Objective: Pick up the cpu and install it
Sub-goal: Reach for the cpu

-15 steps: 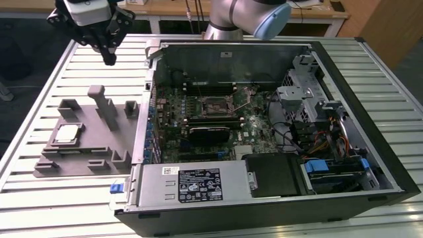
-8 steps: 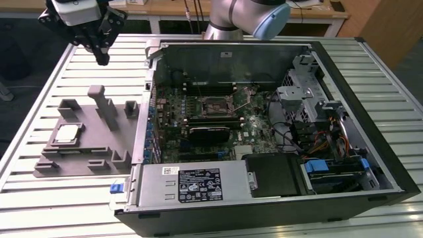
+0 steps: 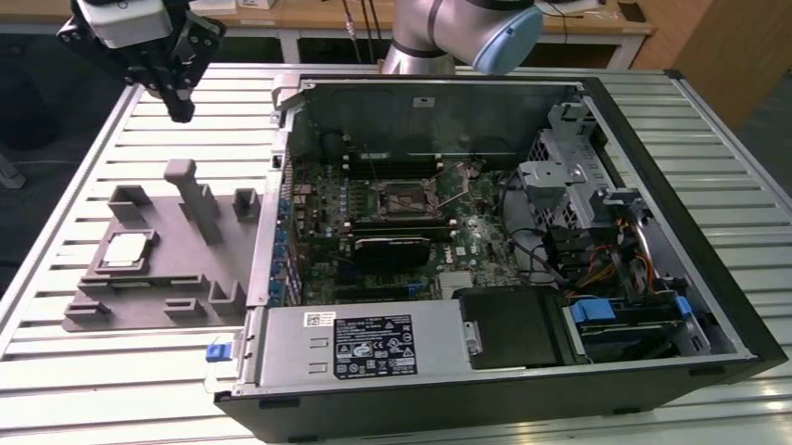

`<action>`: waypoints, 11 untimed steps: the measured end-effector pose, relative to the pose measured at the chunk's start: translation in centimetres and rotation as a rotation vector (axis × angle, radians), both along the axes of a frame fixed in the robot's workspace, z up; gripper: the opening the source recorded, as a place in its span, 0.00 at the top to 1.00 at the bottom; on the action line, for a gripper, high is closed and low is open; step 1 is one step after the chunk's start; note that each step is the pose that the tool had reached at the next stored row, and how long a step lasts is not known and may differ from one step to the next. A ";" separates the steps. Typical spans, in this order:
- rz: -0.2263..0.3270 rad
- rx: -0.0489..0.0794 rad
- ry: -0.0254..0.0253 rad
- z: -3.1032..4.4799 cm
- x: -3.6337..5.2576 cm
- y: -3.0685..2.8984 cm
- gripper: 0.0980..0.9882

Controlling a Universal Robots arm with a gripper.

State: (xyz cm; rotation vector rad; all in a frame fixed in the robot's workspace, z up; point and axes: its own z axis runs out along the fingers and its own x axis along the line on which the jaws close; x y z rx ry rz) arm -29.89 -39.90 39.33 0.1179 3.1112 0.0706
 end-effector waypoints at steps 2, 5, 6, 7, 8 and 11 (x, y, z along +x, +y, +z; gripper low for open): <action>0.000 0.000 -0.0001 -0.01 -0.28 0.00 0.99; 0.000 0.000 -0.0001 -0.01 -0.71 0.00 0.99; 0.000 0.000 -0.0001 0.00 -0.85 0.00 0.99; 0.000 0.000 0.0000 0.00 -1.00 0.00 0.99; 0.000 0.000 -0.0001 -0.01 -1.15 0.00 0.99; 0.000 0.001 -0.0001 -0.01 -1.66 0.00 0.99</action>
